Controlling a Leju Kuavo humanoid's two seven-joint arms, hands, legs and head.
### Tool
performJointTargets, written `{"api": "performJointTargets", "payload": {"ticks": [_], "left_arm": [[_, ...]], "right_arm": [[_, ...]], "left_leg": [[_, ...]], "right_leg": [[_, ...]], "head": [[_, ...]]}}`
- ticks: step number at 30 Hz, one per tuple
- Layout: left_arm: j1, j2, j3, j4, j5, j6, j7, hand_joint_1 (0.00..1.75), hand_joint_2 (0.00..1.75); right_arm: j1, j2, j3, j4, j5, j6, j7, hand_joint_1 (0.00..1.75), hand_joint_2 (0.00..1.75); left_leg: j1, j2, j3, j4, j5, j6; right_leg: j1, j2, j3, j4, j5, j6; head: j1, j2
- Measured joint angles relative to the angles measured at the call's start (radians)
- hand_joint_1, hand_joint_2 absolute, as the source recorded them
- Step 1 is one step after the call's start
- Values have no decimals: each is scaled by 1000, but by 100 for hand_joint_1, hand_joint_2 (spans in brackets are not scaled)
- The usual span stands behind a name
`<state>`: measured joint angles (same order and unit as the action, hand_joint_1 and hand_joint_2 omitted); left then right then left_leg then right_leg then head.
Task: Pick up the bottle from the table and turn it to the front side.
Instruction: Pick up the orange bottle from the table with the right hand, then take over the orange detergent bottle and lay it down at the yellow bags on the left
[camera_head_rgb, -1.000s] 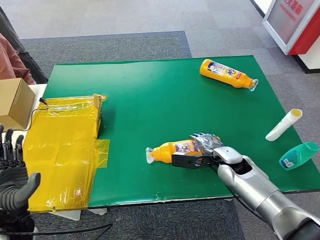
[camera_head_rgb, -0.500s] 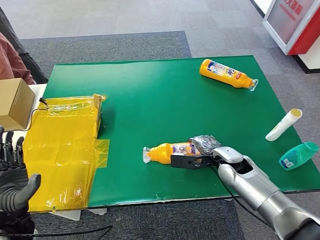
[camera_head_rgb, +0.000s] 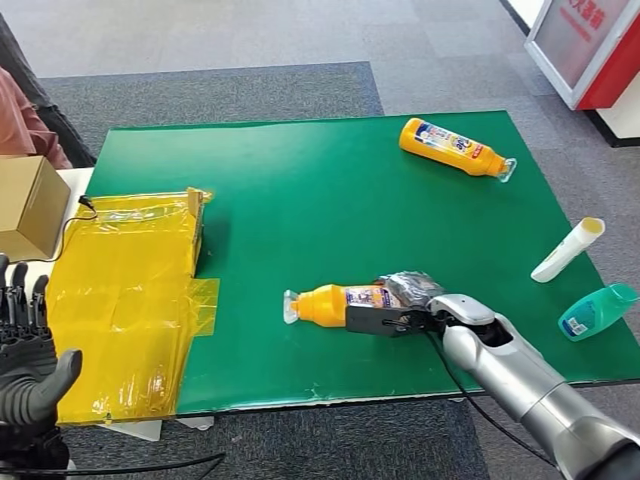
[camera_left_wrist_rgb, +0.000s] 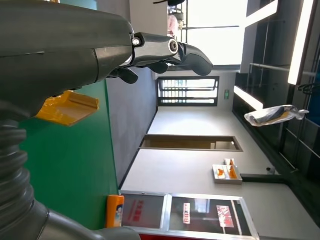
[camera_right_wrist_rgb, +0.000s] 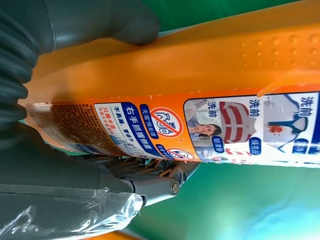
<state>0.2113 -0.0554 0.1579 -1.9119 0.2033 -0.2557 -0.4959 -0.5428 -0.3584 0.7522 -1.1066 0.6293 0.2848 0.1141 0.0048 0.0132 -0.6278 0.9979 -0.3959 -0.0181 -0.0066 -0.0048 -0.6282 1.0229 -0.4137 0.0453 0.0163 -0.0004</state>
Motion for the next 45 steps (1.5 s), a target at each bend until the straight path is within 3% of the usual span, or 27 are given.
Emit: {"api": "performJointTargets", "payload": {"ticks": [2,8,11,14,21,32,40,45], "left_arm": [[1,4,0,0,0,-5,-6,0,175],[-15,28,-21,22,13,-20,-28,0,175],[-30,43,-50,37,16,-19,-33,0,175],[-43,53,-82,47,17,-12,-33,0,175],[-53,70,-123,52,18,8,-33,0,175],[-55,79,-133,53,22,8,-32,0,175],[-103,70,-195,87,115,-7,20,0,175],[-189,55,-288,159,254,-36,111,0,175]], "right_arm": [[18,-16,-21,-20,-100,9,-55,175,175],[110,-46,-122,-130,-561,100,-284,175,175],[163,-17,-193,-213,-816,140,-379,175,175],[195,33,-253,-295,-944,148,-404,175,175],[251,137,-338,-414,-1080,147,-403,175,175],[276,185,-376,-451,-1110,153,-403,175,175],[285,277,-390,-467,-1205,165,-409,175,175],[278,341,-385,-453,-1079,85,-459,175,175]], "left_leg": [[0,0,0,0,0,0],[0,0,0,0,-1,0],[1,0,-1,0,-1,0],[1,1,0,0,-1,-1],[1,1,0,0,-1,-1],[1,1,0,0,-1,-1],[1,1,0,0,0,-1],[1,0,0,0,0,-1]], "right_leg": [[0,0,0,0,0,0],[0,0,0,0,0,0],[0,0,-1,0,0,0],[1,1,-1,0,0,-1],[1,0,-1,0,-1,-1],[1,0,-1,0,-1,-1],[1,0,-1,0,-1,-1],[1,0,-1,0,0,0]], "head": [[0,0],[0,0],[0,0],[0,0],[0,0],[0,0],[0,0],[0,0]]}}
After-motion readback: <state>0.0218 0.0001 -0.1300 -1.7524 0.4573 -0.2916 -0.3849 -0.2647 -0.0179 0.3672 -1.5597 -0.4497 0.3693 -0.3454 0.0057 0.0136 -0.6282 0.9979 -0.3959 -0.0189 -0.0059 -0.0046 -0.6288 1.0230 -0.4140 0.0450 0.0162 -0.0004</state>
